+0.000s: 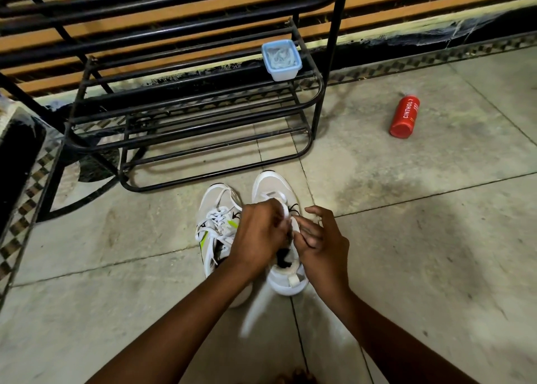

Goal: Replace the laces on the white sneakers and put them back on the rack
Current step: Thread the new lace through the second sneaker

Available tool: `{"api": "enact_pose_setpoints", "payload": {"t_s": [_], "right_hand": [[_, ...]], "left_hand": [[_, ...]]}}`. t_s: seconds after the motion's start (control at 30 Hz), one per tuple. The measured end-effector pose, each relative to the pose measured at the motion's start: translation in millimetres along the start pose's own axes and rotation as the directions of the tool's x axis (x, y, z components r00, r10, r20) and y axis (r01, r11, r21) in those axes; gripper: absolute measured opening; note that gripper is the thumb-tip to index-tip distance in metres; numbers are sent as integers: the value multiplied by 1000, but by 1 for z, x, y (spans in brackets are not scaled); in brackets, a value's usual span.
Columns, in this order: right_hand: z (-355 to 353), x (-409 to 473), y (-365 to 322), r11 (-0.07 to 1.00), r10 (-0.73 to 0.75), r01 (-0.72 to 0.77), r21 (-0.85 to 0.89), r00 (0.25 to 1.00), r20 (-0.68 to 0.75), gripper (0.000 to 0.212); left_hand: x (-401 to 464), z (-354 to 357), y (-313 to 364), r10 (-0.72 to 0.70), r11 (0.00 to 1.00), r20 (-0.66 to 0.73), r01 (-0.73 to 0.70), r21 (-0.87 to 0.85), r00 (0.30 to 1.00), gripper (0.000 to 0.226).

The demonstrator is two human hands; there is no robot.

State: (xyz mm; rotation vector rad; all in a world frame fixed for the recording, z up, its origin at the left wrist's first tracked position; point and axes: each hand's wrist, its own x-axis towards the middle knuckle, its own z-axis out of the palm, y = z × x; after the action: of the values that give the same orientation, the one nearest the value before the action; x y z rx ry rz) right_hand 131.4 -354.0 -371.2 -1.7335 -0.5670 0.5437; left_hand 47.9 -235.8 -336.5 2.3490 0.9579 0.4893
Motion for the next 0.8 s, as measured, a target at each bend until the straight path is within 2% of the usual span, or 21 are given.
{"api": "enact_pose_setpoints", "payload": {"t_s": [0.07, 0.1, 0.13, 0.17, 0.23, 0.3, 0.37, 0.43, 0.5, 0.57, 0.63, 0.73, 0.8], "right_hand": [[2, -1, 1, 997, -45, 45, -62, 999, 4, 46], [3, -1, 0, 995, -62, 62, -77, 998, 1, 46], [2, -1, 0, 995, -61, 61, -75, 998, -4, 46], [2, -1, -2, 998, -40, 39, -48, 999, -10, 46], [-1, 1, -4, 999, 20, -19, 47, 1000, -20, 45], [-3, 3, -5, 995, 49, -48, 89, 999, -10, 46], [-4, 6, -5, 994, 68, -68, 89, 998, 5, 46], [-4, 7, -2, 994, 74, -75, 83, 997, 14, 47], [-3, 7, -1, 993, 80, -82, 80, 997, 21, 47], [-2, 6, -1, 994, 79, -80, 78, 997, 22, 46], [0, 5, -2, 995, 71, -73, 63, 997, 34, 47], [2, 4, -2, 999, 34, -34, -4, 998, 51, 49], [1, 4, -1, 1000, 21, -20, -21, 998, 54, 50]], "left_hand": [[3, 0, -1, -231, 960, -42, 221, -173, 972, 18], [4, 0, -3, -255, 951, -38, 244, -188, 966, 18], [3, 0, -4, -183, 975, -29, 178, -133, 983, 17], [1, 0, -6, -52, 997, 1, 52, -61, 999, 15], [1, -2, -6, 201, 975, 114, -210, 70, 973, 14], [7, -5, -9, 327, 920, 223, -363, 148, 918, 17], [13, -5, -11, 368, 900, 227, -407, 155, 902, 18], [12, -3, -14, 271, 957, 150, -282, 62, 951, 17], [10, -1, -14, 92, 995, 76, -88, -52, 993, 15], [9, 4, -15, -89, 981, 35, 94, -168, 995, 18], [9, 6, -16, -213, 947, 43, 217, -236, 976, 19], [10, 7, -13, -249, 939, 52, 254, -232, 967, 17], [10, 7, -8, -166, 974, 49, 172, -149, 985, 16]]}}
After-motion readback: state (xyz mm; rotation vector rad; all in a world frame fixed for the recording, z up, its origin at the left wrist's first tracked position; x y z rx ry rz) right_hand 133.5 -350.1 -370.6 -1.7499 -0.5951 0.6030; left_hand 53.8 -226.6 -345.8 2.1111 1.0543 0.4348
